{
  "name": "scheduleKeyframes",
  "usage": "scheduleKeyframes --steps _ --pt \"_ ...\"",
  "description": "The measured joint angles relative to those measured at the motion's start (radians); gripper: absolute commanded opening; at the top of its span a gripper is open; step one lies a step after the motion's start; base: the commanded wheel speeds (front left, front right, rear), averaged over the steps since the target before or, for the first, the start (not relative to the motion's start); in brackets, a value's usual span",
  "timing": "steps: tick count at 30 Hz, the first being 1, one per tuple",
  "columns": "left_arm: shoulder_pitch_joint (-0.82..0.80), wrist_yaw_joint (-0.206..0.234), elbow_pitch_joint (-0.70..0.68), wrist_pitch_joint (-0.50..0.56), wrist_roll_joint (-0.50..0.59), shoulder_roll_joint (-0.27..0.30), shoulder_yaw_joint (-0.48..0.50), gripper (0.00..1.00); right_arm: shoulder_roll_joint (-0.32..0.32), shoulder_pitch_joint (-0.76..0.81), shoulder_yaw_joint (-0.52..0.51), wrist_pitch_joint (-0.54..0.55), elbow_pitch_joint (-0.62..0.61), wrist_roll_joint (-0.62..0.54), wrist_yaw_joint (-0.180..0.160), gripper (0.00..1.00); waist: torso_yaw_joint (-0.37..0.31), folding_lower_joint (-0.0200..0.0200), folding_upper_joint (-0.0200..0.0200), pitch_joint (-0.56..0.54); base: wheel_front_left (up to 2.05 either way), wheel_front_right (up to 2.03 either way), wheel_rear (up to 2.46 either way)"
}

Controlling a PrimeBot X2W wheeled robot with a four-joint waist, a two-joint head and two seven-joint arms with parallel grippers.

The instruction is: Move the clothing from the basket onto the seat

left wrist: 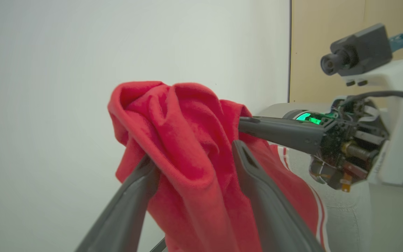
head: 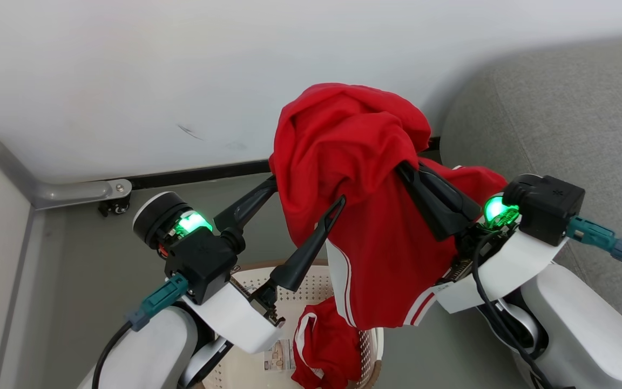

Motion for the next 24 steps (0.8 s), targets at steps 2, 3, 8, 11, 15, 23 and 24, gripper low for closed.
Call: scheduleKeyframes --steps 2,3,8,11,15,23,24 --pt "0.0 0.0 -0.001 0.002 0.0 0.0 -0.001 1.0 0.0 0.004 -0.011 0.0 -0.003 -0.007 0.0 0.0 -0.007 0.0 0.0 0.003 0.0 0.0 0.0" --pt "0.0 0.0 -0.001 0.006 0.0 0.0 -0.002 1.0 0.0 0.006 -0.016 0.0 -0.006 -0.011 0.0 0.0 -0.01 0.0 0.0 0.005 0.0 0.0 0.0" --pt "-0.008 0.0 -0.001 0.009 0.0 0.0 -0.012 1.0 0.002 0.021 -0.05 0.0 -0.016 -0.021 0.0 0.0 -0.032 0.0 0.0 0.013 0.0 0.0 0.0" --pt "-0.014 0.0 0.0 0.009 -0.002 0.0 -0.017 1.0 0.003 0.026 -0.08 0.0 -0.022 -0.031 0.0 0.0 -0.046 0.0 0.0 0.019 0.0 0.0 0.0" --pt "-0.025 0.0 0.0 0.016 -0.009 0.0 -0.026 1.0 0.004 0.055 -0.13 0.0 -0.03 -0.045 0.0 0.0 -0.074 0.0 0.0 0.029 0.0 0.0 0.0" --pt "-0.046 0.0 0.007 0.027 -0.011 0.002 -0.035 1.0 0.012 0.071 -0.193 0.0 -0.053 -0.053 0.0 0.0 -0.121 0.0 0.0 0.049 0.0 0.0 0.0" --pt "-0.047 0.0 0.007 0.027 -0.011 0.002 -0.036 1.0 0.013 0.078 -0.198 0.0 -0.056 -0.053 0.0 0.0 -0.128 0.0001 0.0 0.051 0.0 0.0 0.0"
